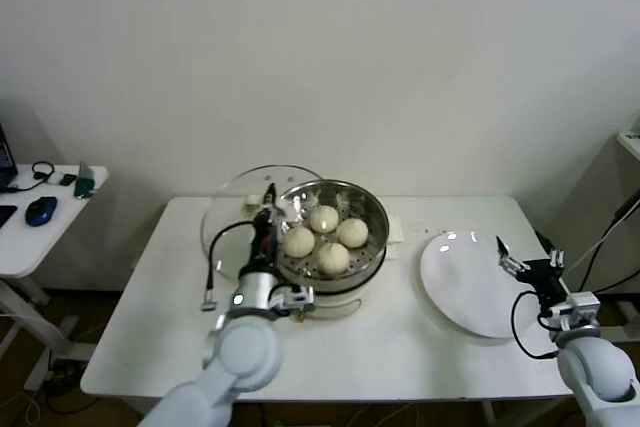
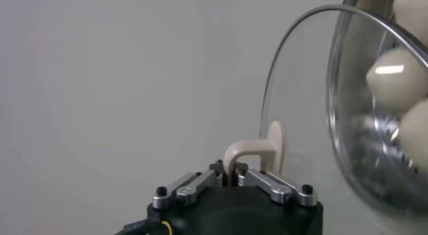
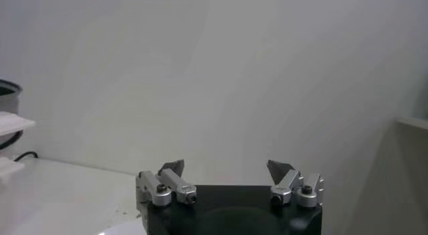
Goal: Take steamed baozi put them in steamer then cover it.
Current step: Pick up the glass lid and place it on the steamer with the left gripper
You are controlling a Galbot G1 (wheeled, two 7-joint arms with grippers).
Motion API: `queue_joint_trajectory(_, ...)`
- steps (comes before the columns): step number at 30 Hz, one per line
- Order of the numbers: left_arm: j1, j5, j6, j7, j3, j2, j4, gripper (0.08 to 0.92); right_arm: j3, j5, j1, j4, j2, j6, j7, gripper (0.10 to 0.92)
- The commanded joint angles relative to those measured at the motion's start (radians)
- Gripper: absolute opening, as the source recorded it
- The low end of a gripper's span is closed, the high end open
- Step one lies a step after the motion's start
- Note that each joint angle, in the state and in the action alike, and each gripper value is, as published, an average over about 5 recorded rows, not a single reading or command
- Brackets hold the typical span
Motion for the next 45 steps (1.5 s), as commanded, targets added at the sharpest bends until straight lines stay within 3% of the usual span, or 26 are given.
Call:
queue_joint_trajectory(1, -0.127, 0.085, 0.048, 0.094, 0.124, -0.187, 0.166, 0.154, 0.016, -0.013, -0.004, -0.01, 0.004, 0.005, -0.003, 0.823)
queue_joint_trajectory(11, -0.151, 0.085, 0.048, 0.064, 0.125, -0.258, 0.276, 0.154, 0.035, -0.025, -0.022, -0.01, 0.008, 0.01, -0.006, 0.823)
queue_joint_trajectory(27, -0.19, 0.039, 0.048, 0.05, 0.129, -0.243, 0.366, 0.154, 0.044, -0.032, -0.026, -0.018, 0.01, 0.016, -0.01, 0.823)
queue_joint_trajectory(45, -0.202, 0.016, 0.048, 0.052, 0.143, -0.225, 0.384, 0.154, 0.047, -0.039, -0.027, -0.02, 0.015, 0.02, -0.012, 0.823)
